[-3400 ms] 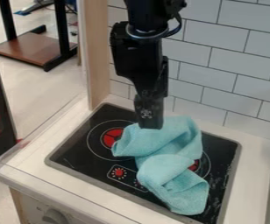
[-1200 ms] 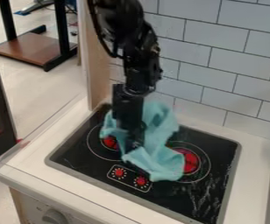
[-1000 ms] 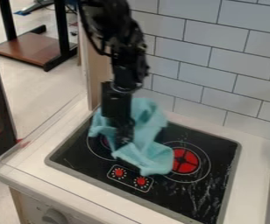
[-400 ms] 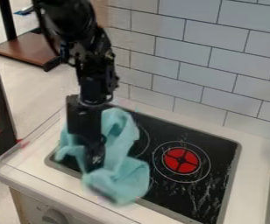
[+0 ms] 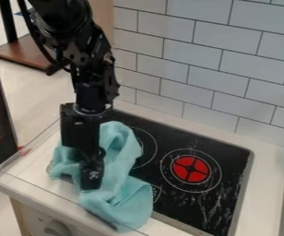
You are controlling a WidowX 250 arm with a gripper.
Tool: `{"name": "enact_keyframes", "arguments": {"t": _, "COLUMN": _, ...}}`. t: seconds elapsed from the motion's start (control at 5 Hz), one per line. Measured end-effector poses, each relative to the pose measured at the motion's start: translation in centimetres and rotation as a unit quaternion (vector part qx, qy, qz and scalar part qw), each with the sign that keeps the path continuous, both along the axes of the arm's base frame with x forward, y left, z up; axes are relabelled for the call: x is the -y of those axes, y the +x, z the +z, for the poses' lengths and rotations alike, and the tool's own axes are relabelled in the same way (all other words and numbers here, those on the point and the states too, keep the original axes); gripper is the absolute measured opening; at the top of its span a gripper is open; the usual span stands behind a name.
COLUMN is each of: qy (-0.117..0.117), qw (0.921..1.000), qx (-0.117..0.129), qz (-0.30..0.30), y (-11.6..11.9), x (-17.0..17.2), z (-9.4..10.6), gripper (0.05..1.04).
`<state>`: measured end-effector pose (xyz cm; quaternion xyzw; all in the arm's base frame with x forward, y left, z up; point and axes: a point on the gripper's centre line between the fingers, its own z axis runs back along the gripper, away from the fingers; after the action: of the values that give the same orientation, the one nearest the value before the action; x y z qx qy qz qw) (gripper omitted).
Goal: Move the cloth to the bottom left of the stove
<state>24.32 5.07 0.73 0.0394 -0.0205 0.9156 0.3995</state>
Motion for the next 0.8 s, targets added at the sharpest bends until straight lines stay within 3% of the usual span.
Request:
{"name": "enact_keyframes", "arguments": {"t": 0.2, "qy": -0.004, "qw": 0.9997, "qx": 0.023, "qz": -0.002, "y": 0.6, "x": 0.2, "z": 1.1, "gripper": 0.999}}
{"name": "enact_keyframes", "arguments": {"t": 0.4, "qy": 0.008, "qw": 0.9991, "qx": 0.042, "qz": -0.009, "y": 1.0, "x": 0.4, "z": 2.7, "gripper": 0.999}}
{"name": "enact_keyframes", "arguments": {"t": 0.6, "qy": 0.018, "qw": 0.9966, "qx": 0.079, "qz": -0.016, "y": 1.1, "x": 0.8, "z": 5.5, "gripper": 0.999}}
{"name": "enact_keyframes", "arguments": {"t": 0.8, "qy": 0.012, "qw": 0.9892, "qx": 0.143, "qz": -0.029, "y": 1.1, "x": 1.8, "z": 9.6, "gripper": 0.999}}
